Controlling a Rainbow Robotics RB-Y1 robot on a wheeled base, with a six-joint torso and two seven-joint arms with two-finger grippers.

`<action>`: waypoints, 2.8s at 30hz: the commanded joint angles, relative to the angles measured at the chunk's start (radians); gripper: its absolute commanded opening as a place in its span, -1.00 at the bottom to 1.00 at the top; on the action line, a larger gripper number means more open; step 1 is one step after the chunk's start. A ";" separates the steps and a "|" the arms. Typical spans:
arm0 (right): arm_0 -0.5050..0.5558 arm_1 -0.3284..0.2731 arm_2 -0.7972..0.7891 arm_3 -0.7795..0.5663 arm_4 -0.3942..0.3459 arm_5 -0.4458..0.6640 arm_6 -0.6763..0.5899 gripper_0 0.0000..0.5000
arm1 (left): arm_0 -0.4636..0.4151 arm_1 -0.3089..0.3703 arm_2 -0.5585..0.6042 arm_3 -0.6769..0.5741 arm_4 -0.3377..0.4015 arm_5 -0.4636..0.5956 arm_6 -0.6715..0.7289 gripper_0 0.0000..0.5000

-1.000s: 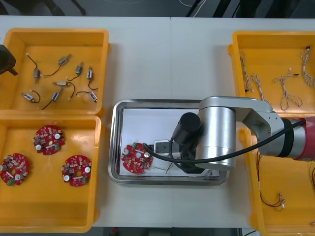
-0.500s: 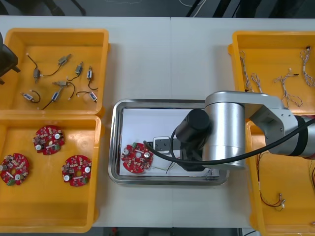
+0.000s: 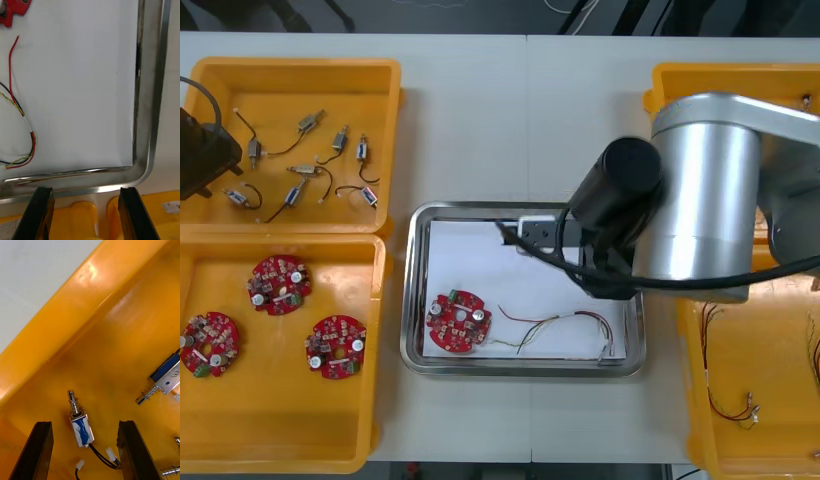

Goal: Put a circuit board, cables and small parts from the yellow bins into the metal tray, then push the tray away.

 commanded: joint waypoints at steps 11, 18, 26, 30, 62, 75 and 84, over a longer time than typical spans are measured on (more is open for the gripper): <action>0.144 -0.125 -0.528 -0.005 -0.168 0.227 0.031 1.00 | -0.021 -0.032 -0.054 0.004 0.001 -0.066 0.005 1.00; 0.161 -0.168 -0.703 0.130 -0.210 0.227 0.052 1.00 | 0.003 -0.032 -0.056 0.004 0.001 -0.080 -0.001 1.00; 0.161 -0.191 -0.788 0.283 -0.131 0.227 0.081 1.00 | 0.034 -0.032 -0.056 0.004 0.002 -0.088 -0.016 1.00; 0.161 -0.180 -0.835 0.380 -0.070 0.227 0.097 1.00 | 0.043 -0.032 -0.086 0.004 -0.001 -0.099 -0.019 1.00; 0.002 -0.061 -1.007 1.064 0.059 -0.069 0.170 1.00 | 0.055 -0.038 -0.099 0.003 0.008 -0.129 -0.021 -1.00; -0.081 0.005 -0.904 1.299 0.077 -0.231 0.206 1.00 | 0.046 0.009 -0.024 -0.086 0.005 -0.039 -0.027 -1.00; -0.086 0.063 -0.904 1.405 0.099 -0.286 0.298 1.00 | 0.046 0.069 0.042 -0.255 0.019 0.162 -0.022 -1.00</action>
